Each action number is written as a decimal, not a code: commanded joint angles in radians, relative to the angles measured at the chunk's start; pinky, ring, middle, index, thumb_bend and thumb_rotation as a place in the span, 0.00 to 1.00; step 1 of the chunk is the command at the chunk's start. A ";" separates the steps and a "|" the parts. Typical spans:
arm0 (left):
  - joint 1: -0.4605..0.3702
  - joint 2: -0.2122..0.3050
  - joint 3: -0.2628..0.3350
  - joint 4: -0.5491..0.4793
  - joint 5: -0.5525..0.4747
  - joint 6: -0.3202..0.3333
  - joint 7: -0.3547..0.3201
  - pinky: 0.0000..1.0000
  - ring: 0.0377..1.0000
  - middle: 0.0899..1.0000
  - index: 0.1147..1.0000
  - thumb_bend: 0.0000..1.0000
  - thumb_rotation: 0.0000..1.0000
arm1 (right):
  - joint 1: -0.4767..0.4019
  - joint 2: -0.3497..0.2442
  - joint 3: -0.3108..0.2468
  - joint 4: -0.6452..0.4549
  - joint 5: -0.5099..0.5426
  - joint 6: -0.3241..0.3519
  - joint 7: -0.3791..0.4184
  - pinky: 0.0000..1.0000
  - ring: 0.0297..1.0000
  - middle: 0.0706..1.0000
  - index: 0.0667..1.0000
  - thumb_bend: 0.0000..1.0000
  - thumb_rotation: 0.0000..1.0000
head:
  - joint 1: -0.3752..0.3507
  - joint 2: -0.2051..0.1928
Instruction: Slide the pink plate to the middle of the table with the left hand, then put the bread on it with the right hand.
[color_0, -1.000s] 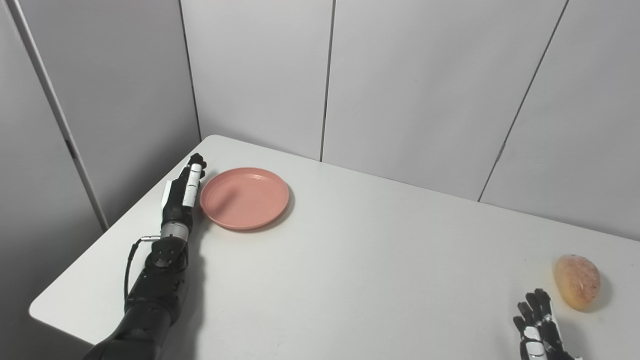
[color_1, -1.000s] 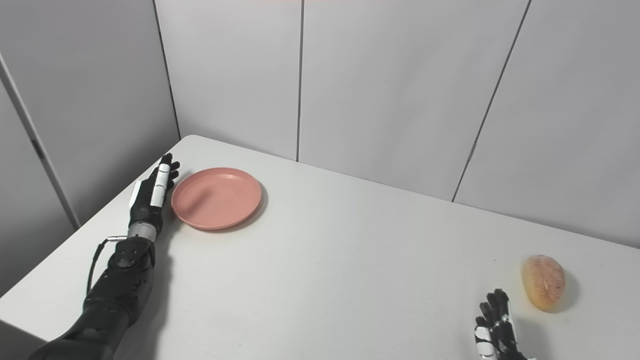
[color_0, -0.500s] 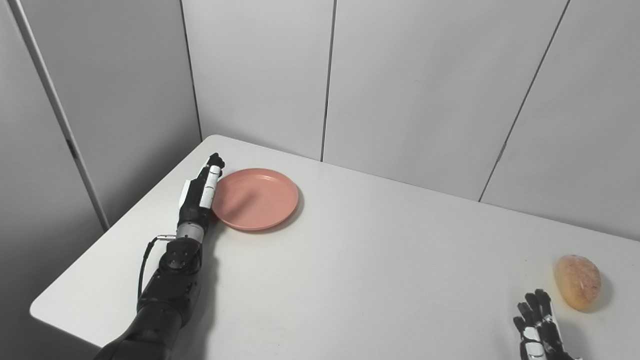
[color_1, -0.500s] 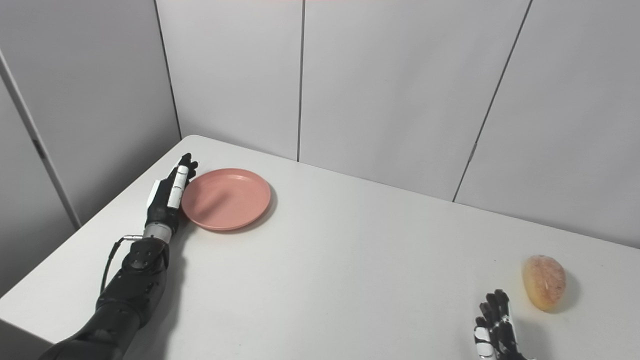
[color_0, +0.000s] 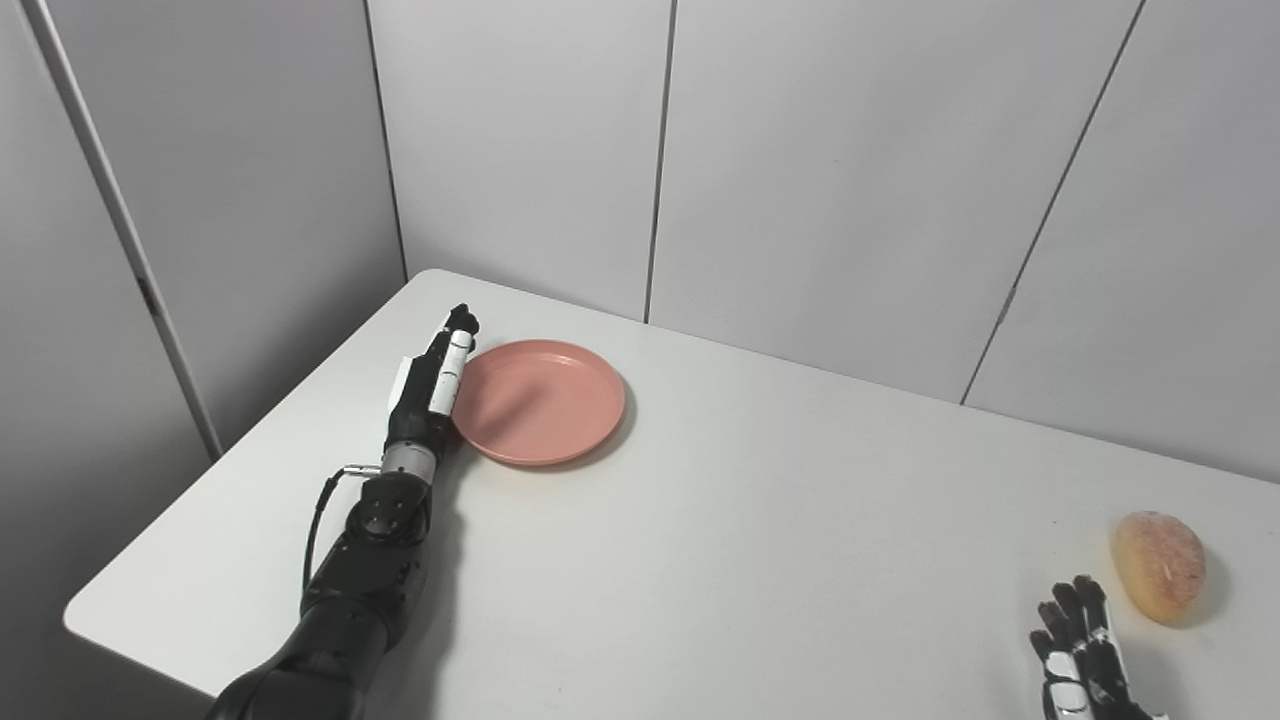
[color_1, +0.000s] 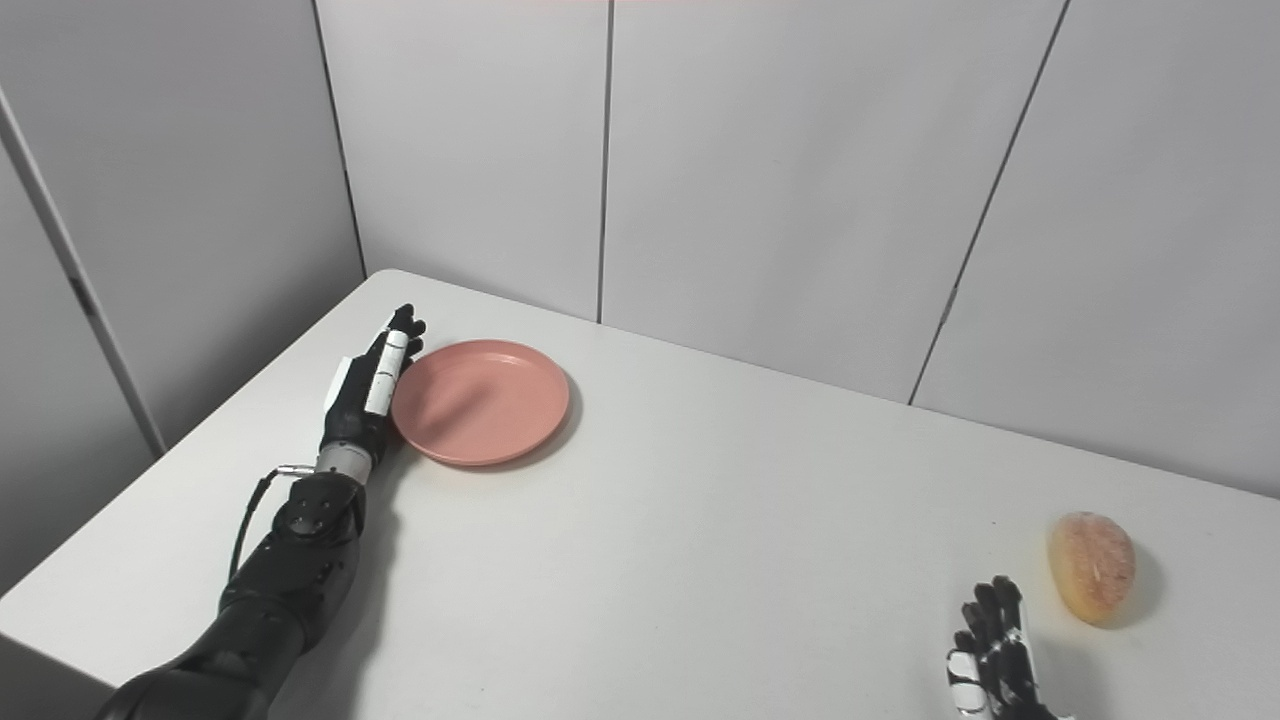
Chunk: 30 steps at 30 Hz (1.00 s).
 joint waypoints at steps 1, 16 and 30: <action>-0.042 -0.018 -0.003 -0.014 -0.005 -0.038 -0.007 0.96 0.93 0.92 0.91 0.74 1.00 | -0.010 -0.004 -0.001 -0.030 -0.003 -0.009 0.001 1.00 0.98 0.98 1.00 0.43 0.74 | -0.002 -0.001; -0.052 -0.111 -0.032 -0.121 0.020 0.024 0.015 0.98 0.92 0.90 0.89 0.75 1.00 | -0.014 -0.014 0.000 -0.011 0.008 -0.013 0.013 1.00 0.98 0.97 1.00 0.47 0.72 | -0.021 0.004; -0.052 -0.185 -0.059 -0.152 0.020 0.045 0.007 0.93 0.91 0.89 0.89 0.73 1.00 | -0.017 -0.012 0.001 -0.024 0.004 0.011 0.007 1.00 0.98 0.96 0.99 0.51 0.72 | -0.061 0.015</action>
